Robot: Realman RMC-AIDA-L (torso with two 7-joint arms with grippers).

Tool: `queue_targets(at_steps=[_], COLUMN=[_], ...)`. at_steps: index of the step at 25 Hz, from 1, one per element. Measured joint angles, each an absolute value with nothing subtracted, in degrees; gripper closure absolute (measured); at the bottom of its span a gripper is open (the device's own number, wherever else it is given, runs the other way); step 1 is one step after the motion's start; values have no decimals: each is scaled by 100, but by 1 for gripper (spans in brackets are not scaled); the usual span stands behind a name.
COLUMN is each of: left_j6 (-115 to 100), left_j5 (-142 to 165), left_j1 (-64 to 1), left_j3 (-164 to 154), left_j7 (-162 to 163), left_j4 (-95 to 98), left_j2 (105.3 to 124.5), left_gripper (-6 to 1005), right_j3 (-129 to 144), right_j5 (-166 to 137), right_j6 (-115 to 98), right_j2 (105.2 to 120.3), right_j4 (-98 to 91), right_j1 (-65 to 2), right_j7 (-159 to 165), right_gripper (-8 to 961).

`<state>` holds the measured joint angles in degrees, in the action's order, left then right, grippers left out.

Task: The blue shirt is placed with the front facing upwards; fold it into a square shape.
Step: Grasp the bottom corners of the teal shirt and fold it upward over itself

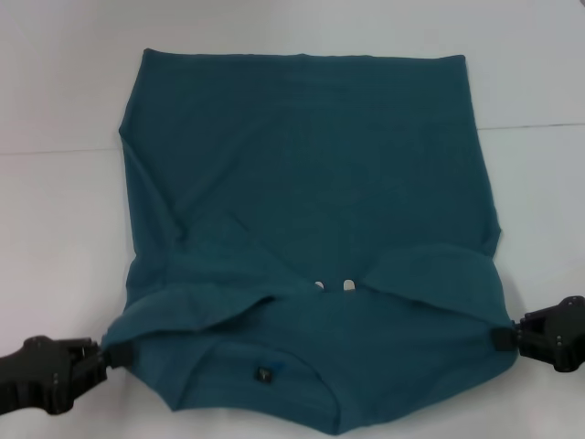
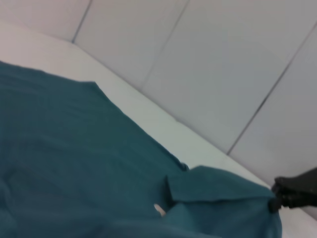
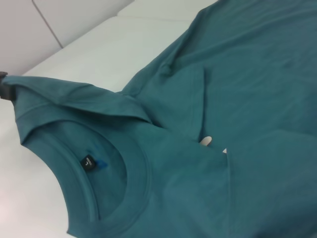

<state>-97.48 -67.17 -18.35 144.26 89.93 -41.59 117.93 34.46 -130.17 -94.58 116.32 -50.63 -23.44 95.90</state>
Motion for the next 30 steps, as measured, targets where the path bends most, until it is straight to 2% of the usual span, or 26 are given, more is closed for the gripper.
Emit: queue_targets(at_steps=[11,21,30], left_j6=[-10322,-10816,-11024], left_j5=[-6220,-6069,-5754], left_j1=[-1818,-1541,-1439], left_j3=[14432,14448,14436], left_j7=[8790,8563,8513], left_j4=[-4169,-4180,-4178], left_j2=[11710,11609,11601], left_gripper=[961,961,961], right_j3=[3472,3485,3515], right_j5=[-13222,-13653,-13868], right_j6=[-10068,-10384,-10474], right_j2=[11613,11752,11820], right_j4=[-5234,-5484,-5501], right_j1=[-2340,-2363,-2353], right_j7=[9386,9311,9307], right_gripper=[900,899,900])
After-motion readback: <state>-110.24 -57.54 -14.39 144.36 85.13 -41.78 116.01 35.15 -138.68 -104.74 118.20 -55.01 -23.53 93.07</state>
